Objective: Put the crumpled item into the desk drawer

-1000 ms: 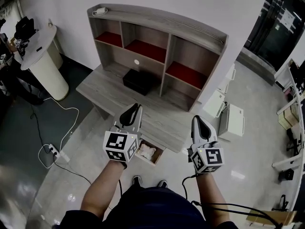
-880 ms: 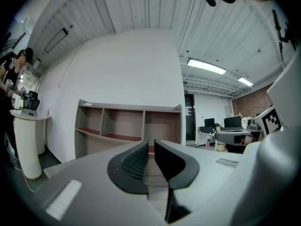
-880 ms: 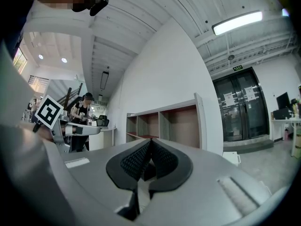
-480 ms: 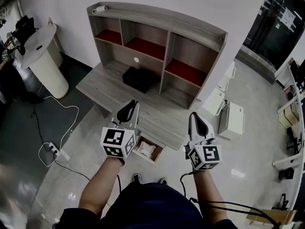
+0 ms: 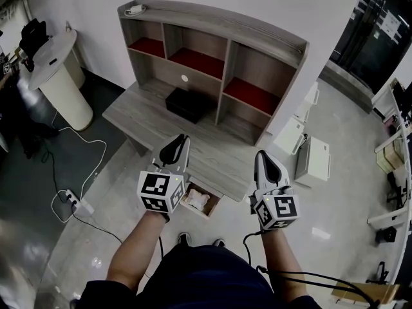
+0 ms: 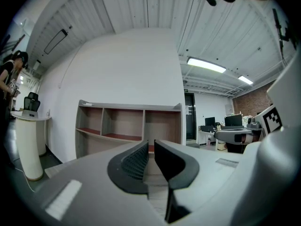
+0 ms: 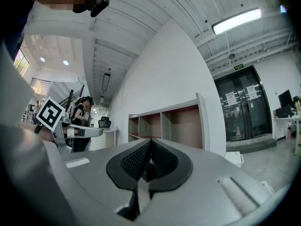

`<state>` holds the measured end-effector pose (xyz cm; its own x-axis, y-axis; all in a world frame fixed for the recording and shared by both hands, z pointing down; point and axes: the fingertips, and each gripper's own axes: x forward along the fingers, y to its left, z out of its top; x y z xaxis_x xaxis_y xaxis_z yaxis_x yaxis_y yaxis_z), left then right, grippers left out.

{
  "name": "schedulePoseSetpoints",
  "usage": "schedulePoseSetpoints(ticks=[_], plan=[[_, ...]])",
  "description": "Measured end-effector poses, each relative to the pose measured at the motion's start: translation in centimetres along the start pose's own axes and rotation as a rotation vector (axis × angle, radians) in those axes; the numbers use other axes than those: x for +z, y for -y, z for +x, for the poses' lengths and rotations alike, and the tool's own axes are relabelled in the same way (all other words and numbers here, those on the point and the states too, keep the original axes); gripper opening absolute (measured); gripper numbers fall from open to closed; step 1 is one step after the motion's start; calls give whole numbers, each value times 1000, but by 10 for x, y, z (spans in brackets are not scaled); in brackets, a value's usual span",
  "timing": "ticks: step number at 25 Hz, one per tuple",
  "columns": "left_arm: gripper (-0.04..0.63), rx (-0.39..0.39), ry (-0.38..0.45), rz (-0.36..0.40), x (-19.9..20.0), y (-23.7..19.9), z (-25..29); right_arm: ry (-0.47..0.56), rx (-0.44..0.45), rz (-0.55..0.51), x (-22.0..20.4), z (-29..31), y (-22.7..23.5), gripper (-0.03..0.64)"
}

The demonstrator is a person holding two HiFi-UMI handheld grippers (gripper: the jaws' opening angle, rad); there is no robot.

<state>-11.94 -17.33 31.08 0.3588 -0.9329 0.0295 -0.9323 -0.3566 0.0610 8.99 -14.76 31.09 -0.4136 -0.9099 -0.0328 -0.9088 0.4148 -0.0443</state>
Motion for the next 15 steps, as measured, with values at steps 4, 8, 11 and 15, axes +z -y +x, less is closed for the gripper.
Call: schedulePoseSetpoints(ticks=[4, 8, 11, 15], plan=[[43, 3, -1, 3, -1, 2, 0, 0, 5, 5, -1, 0, 1, 6], [43, 5, -3, 6, -1, 4, 0, -3, 8, 7, -2, -1, 2, 6], [43, 4, -5, 8, 0, 5, -1, -7, 12, 9, -3, -1, 2, 6], [43, 4, -11, 7, -3, 6, -1, -5, 20, 17, -3, -1, 1, 6]])
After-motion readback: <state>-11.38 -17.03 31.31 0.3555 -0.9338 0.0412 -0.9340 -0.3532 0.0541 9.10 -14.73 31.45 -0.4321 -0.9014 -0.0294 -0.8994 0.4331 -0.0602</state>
